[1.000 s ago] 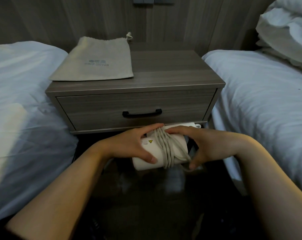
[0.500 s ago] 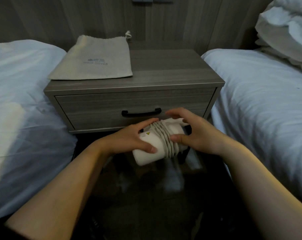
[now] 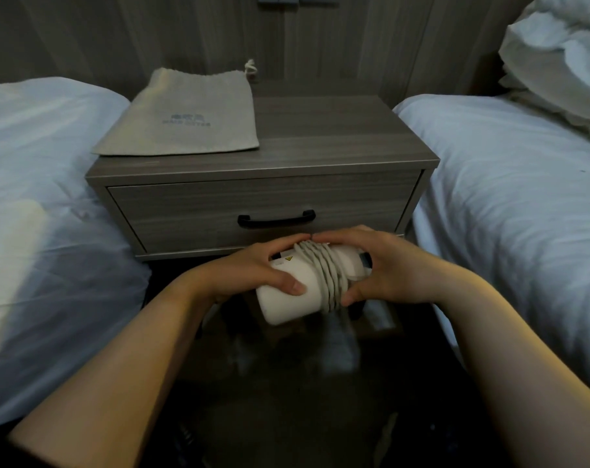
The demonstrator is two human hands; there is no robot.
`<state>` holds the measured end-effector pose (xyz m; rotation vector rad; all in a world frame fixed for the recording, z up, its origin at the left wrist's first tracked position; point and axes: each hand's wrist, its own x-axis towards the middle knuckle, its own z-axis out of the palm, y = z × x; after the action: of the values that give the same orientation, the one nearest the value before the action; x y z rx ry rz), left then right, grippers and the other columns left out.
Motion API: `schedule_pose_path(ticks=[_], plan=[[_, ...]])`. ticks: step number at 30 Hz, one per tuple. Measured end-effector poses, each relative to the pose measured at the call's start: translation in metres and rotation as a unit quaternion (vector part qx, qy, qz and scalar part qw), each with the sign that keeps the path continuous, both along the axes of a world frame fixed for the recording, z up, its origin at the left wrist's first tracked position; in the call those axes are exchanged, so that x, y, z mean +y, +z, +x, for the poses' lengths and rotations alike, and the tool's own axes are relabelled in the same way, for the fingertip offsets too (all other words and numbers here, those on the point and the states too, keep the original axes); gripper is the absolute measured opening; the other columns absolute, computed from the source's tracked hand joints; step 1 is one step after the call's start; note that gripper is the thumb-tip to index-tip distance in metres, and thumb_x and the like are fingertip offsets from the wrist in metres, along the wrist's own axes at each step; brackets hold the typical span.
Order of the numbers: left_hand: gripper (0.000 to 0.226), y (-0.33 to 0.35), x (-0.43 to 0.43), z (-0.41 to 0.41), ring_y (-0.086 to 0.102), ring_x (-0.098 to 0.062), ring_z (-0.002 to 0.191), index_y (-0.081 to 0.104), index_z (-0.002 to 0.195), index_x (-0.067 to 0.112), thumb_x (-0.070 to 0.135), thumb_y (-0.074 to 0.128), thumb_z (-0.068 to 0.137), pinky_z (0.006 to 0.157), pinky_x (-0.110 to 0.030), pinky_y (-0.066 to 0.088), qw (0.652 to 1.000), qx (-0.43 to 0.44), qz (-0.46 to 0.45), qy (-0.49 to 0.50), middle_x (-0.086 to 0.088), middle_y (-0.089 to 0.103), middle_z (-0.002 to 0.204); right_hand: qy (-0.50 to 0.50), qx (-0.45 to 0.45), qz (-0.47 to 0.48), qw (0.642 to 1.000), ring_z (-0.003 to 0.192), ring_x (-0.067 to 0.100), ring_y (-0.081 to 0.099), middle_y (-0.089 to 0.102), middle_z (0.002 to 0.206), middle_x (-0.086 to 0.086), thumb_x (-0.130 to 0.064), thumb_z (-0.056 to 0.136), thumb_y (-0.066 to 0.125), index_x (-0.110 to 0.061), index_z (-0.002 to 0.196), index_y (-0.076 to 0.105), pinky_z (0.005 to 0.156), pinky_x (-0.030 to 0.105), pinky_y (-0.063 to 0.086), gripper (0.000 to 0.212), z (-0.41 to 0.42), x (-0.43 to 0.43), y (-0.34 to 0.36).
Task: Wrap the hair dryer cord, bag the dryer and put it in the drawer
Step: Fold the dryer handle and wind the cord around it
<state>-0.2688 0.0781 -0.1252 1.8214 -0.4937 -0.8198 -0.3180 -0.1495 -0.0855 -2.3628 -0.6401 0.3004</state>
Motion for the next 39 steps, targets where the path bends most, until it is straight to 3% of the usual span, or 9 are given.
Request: schedule_pose_path(ticks=[5, 10, 17, 21, 24, 29, 32, 35, 39], plan=[[0.095, -0.001, -0.002, -0.004, 0.055, -0.010, 0.114, 0.033, 0.135, 0.045, 0.042, 0.076, 0.050, 0.094, -0.031, 0.049, 1.000, -0.017, 0.008, 0.000, 0.011, 0.054, 0.128, 0.012, -0.004, 0.007, 1.000, 0.124, 0.008, 0.035, 0.042, 0.130, -0.011, -0.034, 0.071, 0.074, -0.046, 0.128, 0.037, 0.105, 0.026, 0.033, 0.069, 0.003, -0.003, -0.004], [0.106, 0.002, -0.006, -0.008, 0.055, 0.000, 0.108, 0.025, 0.143, 0.040, 0.038, 0.079, 0.051, 0.082, -0.016, 0.048, 0.999, -0.038, 0.018, 0.002, 0.023, 0.051, 0.122, 0.009, -0.011, 0.005, 1.000, 0.114, -0.002, 0.044, 0.049, 0.124, -0.008, -0.024, 0.071, 0.078, -0.029, 0.134, 0.043, 0.093, 0.006, 0.035, 0.071, 0.005, -0.004, -0.004], [0.104, -0.002, -0.009, -0.013, 0.054, -0.002, 0.111, 0.024, 0.142, 0.043, 0.035, 0.080, 0.055, 0.091, -0.022, 0.048, 0.998, -0.059, 0.012, 0.020, 0.023, 0.049, 0.126, -0.052, -0.007, -0.034, 0.998, 0.102, 0.003, 0.051, 0.051, 0.112, -0.011, -0.034, 0.062, 0.082, -0.038, 0.121, 0.053, 0.086, 0.017, 0.041, 0.065, 0.006, -0.007, 0.004], [0.099, -0.010, -0.014, -0.013, 0.052, -0.006, 0.115, 0.024, 0.141, 0.046, 0.025, 0.081, 0.063, 0.097, -0.031, 0.048, 0.998, -0.064, 0.010, 0.012, 0.015, 0.047, 0.133, -0.063, -0.055, -0.095, 0.992, 0.119, 0.012, 0.038, 0.049, 0.126, -0.011, -0.043, 0.087, 0.054, -0.034, 0.120, 0.060, 0.103, 0.028, 0.028, 0.035, 0.013, -0.004, -0.008], [0.087, -0.016, -0.018, -0.011, 0.053, -0.006, 0.115, 0.032, 0.129, 0.053, 0.018, 0.081, 0.066, 0.096, -0.029, 0.048, 0.999, -0.039, -0.013, 0.004, 0.016, 0.050, 0.130, -0.141, -0.134, -0.143, 0.970, 0.133, 0.021, 0.025, 0.039, 0.145, -0.002, -0.051, 0.091, 0.031, -0.032, 0.121, 0.061, 0.111, 0.040, 0.015, 0.047, 0.016, 0.002, -0.026], [0.084, -0.019, -0.016, -0.008, 0.051, -0.009, 0.121, 0.039, 0.123, 0.049, 0.035, 0.076, 0.049, 0.098, -0.028, 0.046, 0.995, 0.036, -0.086, 0.037, 0.010, 0.050, 0.134, -0.257, -0.238, 0.066, 0.934, 0.132, 0.024, 0.032, 0.043, 0.143, 0.007, -0.047, 0.089, 0.028, -0.017, 0.125, 0.059, 0.109, 0.030, 0.020, 0.056, 0.020, -0.005, -0.023], [0.091, -0.020, -0.012, -0.006, 0.056, -0.017, 0.114, 0.050, 0.120, 0.041, 0.040, 0.086, 0.037, 0.091, -0.031, 0.049, 0.981, 0.110, -0.141, 0.069, 0.004, 0.058, 0.126, -0.388, -0.197, 0.223, 0.872, 0.112, 0.011, 0.047, 0.057, 0.119, 0.003, -0.033, 0.092, 0.033, -0.013, 0.112, 0.064, 0.095, 0.018, 0.034, 0.041, 0.024, -0.015, -0.022], [0.094, -0.024, -0.011, -0.005, 0.065, -0.022, 0.100, 0.058, 0.114, 0.034, 0.045, 0.090, 0.027, 0.088, -0.039, 0.050, 0.958, 0.186, -0.189, 0.111, -0.002, 0.070, 0.109, -0.489, -0.056, 0.307, 0.814, 0.085, 0.018, 0.056, 0.062, 0.090, 0.007, -0.031, 0.092, 0.037, -0.016, 0.077, 0.065, 0.079, 0.031, 0.043, 0.035, 0.032, -0.023, -0.025], [0.110, -0.022, -0.014, -0.009, 0.066, -0.028, 0.091, 0.056, 0.120, 0.016, 0.039, 0.093, 0.018, 0.071, -0.037, 0.058, 0.923, 0.256, -0.234, 0.165, -0.011, 0.069, 0.104, -0.405, 0.109, 0.248, 0.873, 0.083, 0.023, 0.059, 0.064, 0.092, 0.018, -0.032, 0.099, 0.028, -0.006, 0.078, 0.063, 0.057, 0.015, 0.042, 0.049, 0.035, -0.016, -0.027]])
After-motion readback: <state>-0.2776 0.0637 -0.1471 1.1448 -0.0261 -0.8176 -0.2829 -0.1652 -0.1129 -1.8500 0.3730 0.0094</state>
